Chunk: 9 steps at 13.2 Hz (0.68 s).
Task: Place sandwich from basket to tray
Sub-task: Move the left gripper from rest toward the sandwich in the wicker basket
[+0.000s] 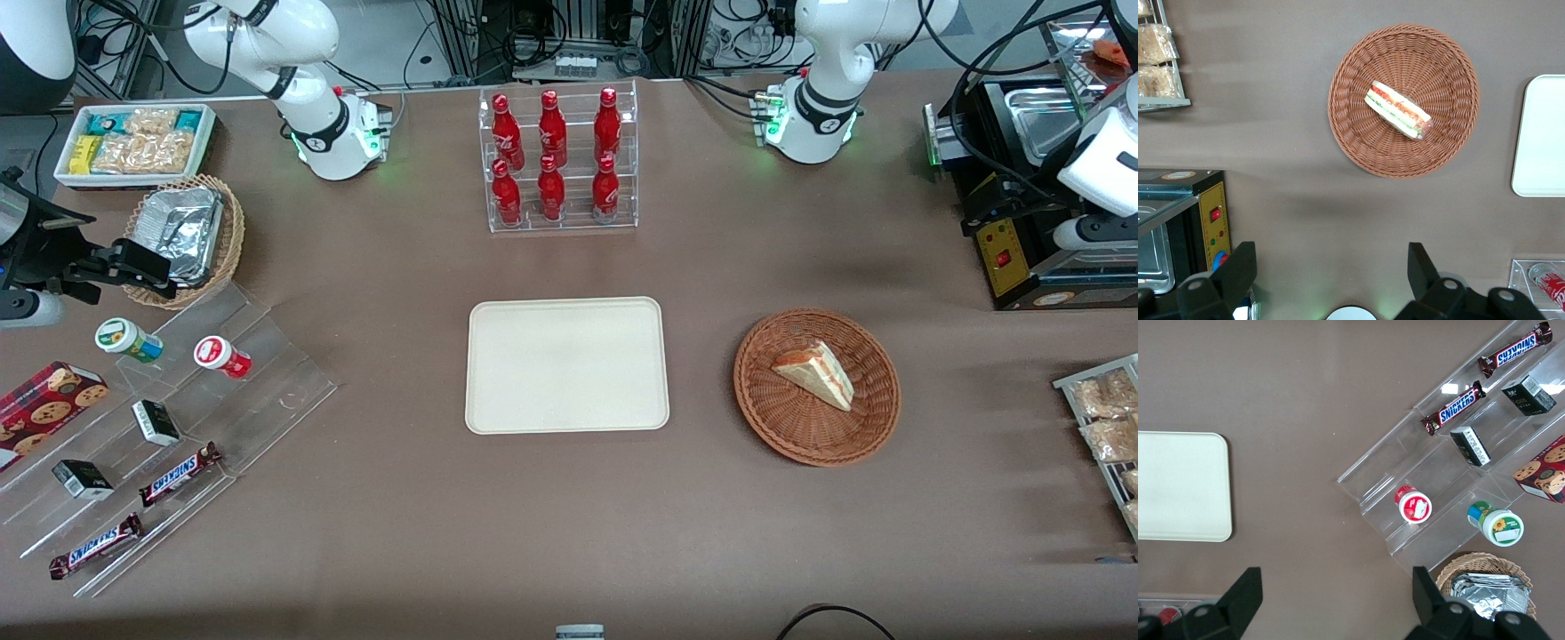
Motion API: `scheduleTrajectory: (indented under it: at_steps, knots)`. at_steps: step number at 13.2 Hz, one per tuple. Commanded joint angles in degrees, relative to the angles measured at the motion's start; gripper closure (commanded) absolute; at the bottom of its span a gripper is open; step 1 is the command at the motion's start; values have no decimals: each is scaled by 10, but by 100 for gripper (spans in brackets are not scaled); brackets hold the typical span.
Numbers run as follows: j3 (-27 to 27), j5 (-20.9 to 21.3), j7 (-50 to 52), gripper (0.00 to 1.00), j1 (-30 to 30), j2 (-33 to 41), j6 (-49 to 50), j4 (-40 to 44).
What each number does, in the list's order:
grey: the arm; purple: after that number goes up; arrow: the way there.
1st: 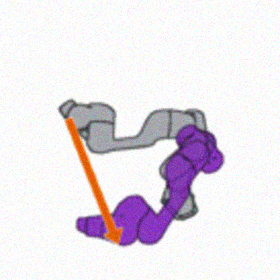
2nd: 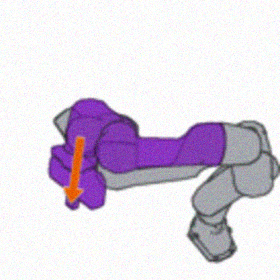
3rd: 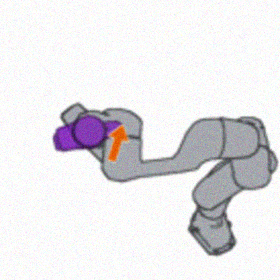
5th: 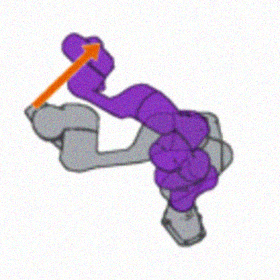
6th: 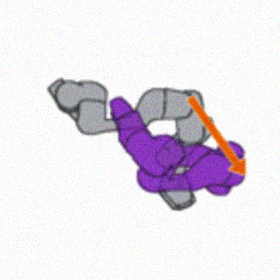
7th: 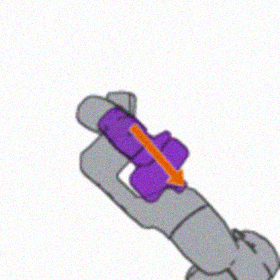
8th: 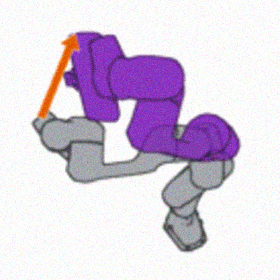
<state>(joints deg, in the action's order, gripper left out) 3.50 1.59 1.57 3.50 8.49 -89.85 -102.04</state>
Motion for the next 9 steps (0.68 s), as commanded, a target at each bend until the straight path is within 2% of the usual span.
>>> scheduleTrajectory:
  at_steps: [1, 5, 9]
  knots:
    - [-4, -8, 5, 0, -4, -17, 14, 21]
    - [-4, 0, 13, 0, -3, -62, -8, 29]
    - [-4, 2, 104, 0, -2, -119, -56, 20]
